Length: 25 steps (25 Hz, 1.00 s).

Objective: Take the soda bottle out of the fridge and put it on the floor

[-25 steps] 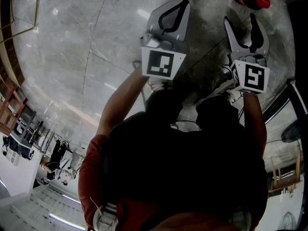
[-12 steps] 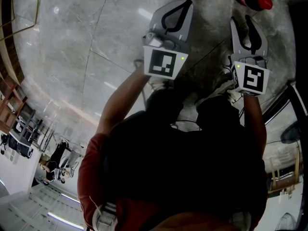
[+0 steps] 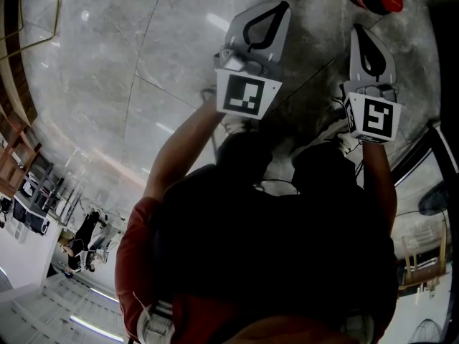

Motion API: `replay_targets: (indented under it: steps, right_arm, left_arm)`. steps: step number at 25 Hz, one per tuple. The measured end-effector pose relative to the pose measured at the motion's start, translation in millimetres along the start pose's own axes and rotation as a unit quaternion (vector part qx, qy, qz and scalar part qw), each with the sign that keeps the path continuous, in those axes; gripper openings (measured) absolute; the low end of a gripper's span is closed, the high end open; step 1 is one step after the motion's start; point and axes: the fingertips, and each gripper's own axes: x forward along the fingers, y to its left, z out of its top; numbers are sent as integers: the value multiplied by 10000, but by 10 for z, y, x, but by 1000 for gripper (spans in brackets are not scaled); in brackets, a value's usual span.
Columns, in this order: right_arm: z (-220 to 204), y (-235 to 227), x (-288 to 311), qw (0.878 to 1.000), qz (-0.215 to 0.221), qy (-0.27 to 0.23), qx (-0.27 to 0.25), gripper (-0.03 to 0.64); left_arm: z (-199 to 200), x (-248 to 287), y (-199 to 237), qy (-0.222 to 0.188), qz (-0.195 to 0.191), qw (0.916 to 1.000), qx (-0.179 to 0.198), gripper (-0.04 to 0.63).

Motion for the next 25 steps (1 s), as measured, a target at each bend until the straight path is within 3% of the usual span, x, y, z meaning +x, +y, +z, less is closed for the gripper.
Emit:
replay_targets:
  steps: [15, 18, 25]
  right_arm:
    - [-8, -123, -92, 9996, -214, 92, 127, 2]
    - [38, -146, -149, 9993, -311, 107, 162, 2]
    - [537, -238, -454, 9975, -575, 223, 341, 2]
  left_arm:
    - [96, 81, -137, 52, -198, 9998, -16, -2]
    - [159, 102, -142, 107, -133, 9997, -189, -2]
    - [716, -66, -208, 231, -199, 9992, -238, -2]
